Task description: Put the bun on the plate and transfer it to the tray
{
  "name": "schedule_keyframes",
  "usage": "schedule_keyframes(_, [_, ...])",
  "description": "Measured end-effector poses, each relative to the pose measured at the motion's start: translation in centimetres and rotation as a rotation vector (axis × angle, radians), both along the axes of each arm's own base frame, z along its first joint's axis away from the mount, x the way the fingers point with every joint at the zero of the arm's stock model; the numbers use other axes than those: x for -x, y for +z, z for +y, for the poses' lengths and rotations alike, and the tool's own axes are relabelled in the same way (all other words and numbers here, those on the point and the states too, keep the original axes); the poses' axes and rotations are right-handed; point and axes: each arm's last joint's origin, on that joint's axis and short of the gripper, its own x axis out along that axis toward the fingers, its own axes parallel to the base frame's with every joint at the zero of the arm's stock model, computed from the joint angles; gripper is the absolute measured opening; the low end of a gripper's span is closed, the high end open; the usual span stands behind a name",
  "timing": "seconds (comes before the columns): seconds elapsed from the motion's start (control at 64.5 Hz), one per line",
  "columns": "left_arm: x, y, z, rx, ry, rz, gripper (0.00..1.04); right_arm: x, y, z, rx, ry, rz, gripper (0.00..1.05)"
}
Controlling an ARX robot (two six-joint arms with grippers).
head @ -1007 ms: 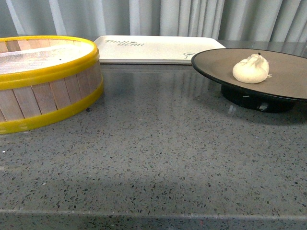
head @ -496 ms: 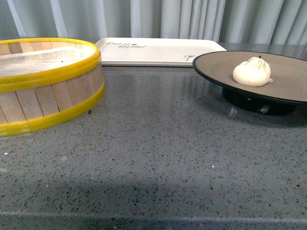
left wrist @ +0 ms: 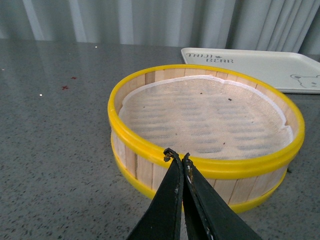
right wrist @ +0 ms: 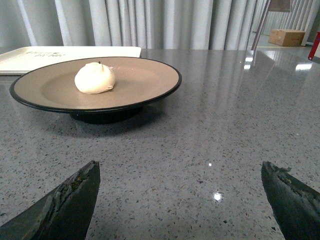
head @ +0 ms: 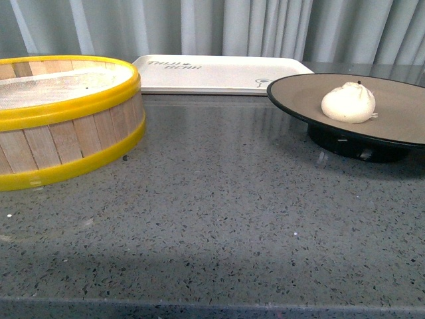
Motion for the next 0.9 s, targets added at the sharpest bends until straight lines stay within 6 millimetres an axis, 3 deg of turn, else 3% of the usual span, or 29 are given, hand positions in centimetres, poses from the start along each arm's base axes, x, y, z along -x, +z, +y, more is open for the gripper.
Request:
schedule_keyframes(0.403, [1.9, -2.7, 0.0, 0.000, 0.000, -0.002, 0.04, 0.0, 0.0, 0.0, 0.000, 0.000, 0.000, 0.96])
schedule_keyframes(0.899, [3.4, -4.2, 0.0, 0.000, 0.000, -0.003, 0.04, 0.0, 0.0, 0.0, 0.000, 0.000, 0.000, 0.96])
